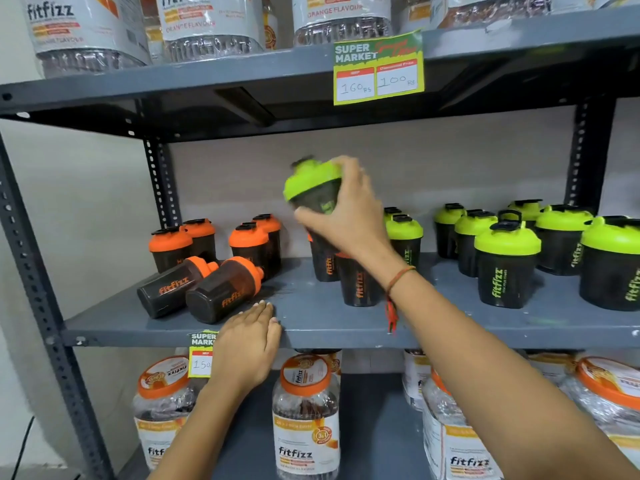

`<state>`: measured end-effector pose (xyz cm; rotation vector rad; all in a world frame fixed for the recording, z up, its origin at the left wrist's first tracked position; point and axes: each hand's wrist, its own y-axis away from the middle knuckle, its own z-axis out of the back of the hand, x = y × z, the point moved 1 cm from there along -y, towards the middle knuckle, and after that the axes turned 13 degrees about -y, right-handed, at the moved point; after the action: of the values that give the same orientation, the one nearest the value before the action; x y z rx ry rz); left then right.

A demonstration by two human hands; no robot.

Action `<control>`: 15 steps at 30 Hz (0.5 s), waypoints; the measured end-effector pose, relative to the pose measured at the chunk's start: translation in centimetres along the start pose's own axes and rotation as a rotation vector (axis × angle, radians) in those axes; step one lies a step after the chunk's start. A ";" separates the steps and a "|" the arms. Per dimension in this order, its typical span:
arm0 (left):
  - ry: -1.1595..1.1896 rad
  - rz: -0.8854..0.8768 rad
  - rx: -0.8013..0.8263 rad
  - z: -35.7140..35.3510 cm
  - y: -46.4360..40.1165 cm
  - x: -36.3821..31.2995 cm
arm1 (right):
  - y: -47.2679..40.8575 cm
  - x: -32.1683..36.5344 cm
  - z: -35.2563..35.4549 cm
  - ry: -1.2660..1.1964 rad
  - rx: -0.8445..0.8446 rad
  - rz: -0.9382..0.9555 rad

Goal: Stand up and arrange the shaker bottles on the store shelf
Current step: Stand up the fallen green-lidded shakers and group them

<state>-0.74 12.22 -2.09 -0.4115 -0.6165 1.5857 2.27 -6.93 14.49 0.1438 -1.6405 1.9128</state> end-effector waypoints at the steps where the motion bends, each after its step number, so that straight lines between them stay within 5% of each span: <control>1: -0.002 0.000 0.003 0.1 0.0 0.0 | 0.0 -0.5 1.5 -0.072 -0.121 0.002; 6: -0.006 0.010 0.011 0.3 0.1 -0.2 | 2.3 -5.6 7.6 -0.151 -0.418 -0.109; 15: -0.003 0.032 0.056 0.4 0.0 -0.3 | 7.5 -12.3 9.4 -0.031 -0.269 -0.386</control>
<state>-0.94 11.91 -1.82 -0.3784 -0.5687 1.6304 5.57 -20.60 4.60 0.3538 -1.7274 1.3973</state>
